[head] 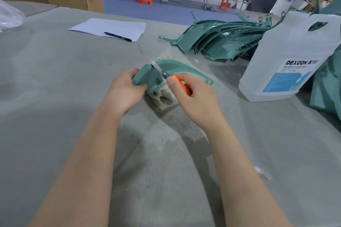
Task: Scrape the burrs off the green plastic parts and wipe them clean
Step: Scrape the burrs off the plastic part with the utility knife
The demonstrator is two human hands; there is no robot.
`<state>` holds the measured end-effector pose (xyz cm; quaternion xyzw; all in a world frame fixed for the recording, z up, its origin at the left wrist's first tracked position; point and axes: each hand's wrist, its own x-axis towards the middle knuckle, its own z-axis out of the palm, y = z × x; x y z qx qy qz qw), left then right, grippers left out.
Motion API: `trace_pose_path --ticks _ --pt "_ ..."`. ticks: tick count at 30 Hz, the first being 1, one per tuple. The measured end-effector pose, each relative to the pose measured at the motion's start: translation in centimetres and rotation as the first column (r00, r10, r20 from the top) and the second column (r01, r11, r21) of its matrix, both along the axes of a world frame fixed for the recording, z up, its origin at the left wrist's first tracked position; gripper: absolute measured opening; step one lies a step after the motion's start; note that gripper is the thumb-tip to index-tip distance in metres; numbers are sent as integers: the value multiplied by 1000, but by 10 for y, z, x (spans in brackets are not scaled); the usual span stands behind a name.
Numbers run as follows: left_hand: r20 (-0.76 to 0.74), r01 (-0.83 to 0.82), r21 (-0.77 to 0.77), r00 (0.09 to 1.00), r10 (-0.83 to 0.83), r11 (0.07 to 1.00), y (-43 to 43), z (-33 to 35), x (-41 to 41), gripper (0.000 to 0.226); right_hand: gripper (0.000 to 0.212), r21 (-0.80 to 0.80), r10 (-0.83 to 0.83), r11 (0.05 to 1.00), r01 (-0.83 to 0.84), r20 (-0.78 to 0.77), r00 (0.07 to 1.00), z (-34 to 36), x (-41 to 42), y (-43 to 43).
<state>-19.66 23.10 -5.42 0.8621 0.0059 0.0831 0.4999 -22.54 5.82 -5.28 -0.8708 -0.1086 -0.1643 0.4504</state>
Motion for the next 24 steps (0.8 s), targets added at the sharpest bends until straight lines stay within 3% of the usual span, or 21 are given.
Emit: trace_pose_path --ticks 12,19,22,24 --pt "23 0 80 1000 -1 997 -3 3 -6 26 33 -21 -148 989 147 -65 987 -10 11 -12" --pt "19 4 81 1000 -6 997 -3 4 -6 26 41 -159 -353 933 324 -224 908 -14 20 -38" --pt "15 -1 68 1000 0 998 -2 4 -7 28 40 -94 -380 925 368 -241 893 -10 20 -48" --pt "8 -2 68 1000 2 998 -2 4 -7 28 38 60 -304 939 338 -312 900 -3 16 -51"
